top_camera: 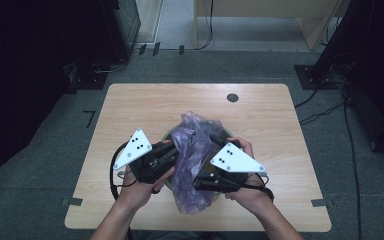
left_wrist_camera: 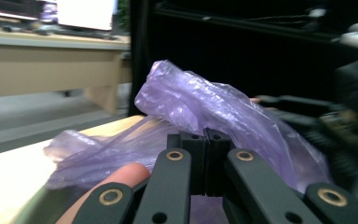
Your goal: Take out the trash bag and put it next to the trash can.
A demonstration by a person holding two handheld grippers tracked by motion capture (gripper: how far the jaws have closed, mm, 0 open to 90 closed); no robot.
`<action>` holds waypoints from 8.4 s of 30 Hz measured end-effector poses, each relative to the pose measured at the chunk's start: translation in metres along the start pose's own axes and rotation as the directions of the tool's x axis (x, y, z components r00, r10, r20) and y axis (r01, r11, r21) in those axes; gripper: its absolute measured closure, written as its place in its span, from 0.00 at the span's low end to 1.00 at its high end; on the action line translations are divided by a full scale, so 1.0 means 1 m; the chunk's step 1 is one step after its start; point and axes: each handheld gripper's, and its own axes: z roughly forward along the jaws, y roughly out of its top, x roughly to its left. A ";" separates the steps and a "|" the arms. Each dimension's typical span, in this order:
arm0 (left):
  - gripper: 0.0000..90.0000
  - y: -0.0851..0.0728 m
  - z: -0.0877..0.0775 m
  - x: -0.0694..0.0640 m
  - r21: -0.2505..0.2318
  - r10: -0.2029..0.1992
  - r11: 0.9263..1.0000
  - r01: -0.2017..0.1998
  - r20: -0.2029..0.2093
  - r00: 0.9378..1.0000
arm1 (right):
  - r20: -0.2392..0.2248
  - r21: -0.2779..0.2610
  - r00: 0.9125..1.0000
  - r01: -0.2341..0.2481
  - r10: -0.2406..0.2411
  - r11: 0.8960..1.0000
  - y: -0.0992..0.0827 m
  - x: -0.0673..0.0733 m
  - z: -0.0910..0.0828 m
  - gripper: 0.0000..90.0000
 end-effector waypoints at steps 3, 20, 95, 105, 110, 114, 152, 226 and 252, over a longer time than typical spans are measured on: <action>1.00 0.002 -0.001 -0.002 -0.011 -0.018 1.000 0.018 0.042 0.999 | 0.026 0.037 0.999 0.043 -0.044 0.998 0.003 0.005 0.010 0.15; 0.37 -0.016 -0.038 0.029 -0.085 -0.133 0.988 0.128 -0.059 0.989 | 0.099 -0.117 0.991 -0.072 0.084 0.991 0.007 -0.016 0.007 1.00; 0.00 -0.183 -0.066 0.146 0.432 0.117 0.834 0.343 -0.746 0.656 | 0.430 -0.417 0.889 0.041 0.157 0.908 0.056 -0.092 -0.098 1.00; 0.00 -0.182 -0.068 0.150 0.426 0.086 0.829 0.363 -0.738 0.669 | 0.501 -0.376 0.840 -0.006 0.209 0.926 0.028 -0.127 -0.097 1.00; 0.00 -0.182 -0.067 0.150 0.424 0.085 0.830 0.362 -0.738 0.669 | 0.531 -0.344 0.817 -0.036 0.226 0.938 0.013 -0.142 -0.090 1.00; 0.00 -0.182 -0.067 0.150 0.425 0.085 0.830 0.361 -0.737 0.671 | 0.573 -0.295 0.781 -0.085 0.247 0.952 -0.011 -0.161 -0.073 1.00; 0.00 -0.182 -0.067 0.150 0.429 0.086 0.828 0.361 -0.733 0.674 | 0.394 -0.174 0.863 -0.267 0.315 0.948 -0.117 -0.146 0.064 0.44; 0.00 -0.182 -0.065 0.150 0.427 0.085 0.829 0.362 -0.736 0.672 | 0.200 0.113 0.971 -0.153 0.128 0.982 -0.157 -0.123 0.039 0.48; 0.00 -0.182 -0.065 0.150 0.423 0.083 0.830 0.364 -0.739 0.669 | 0.288 0.242 0.944 -0.237 0.163 0.941 -0.204 -0.150 -0.032 0.15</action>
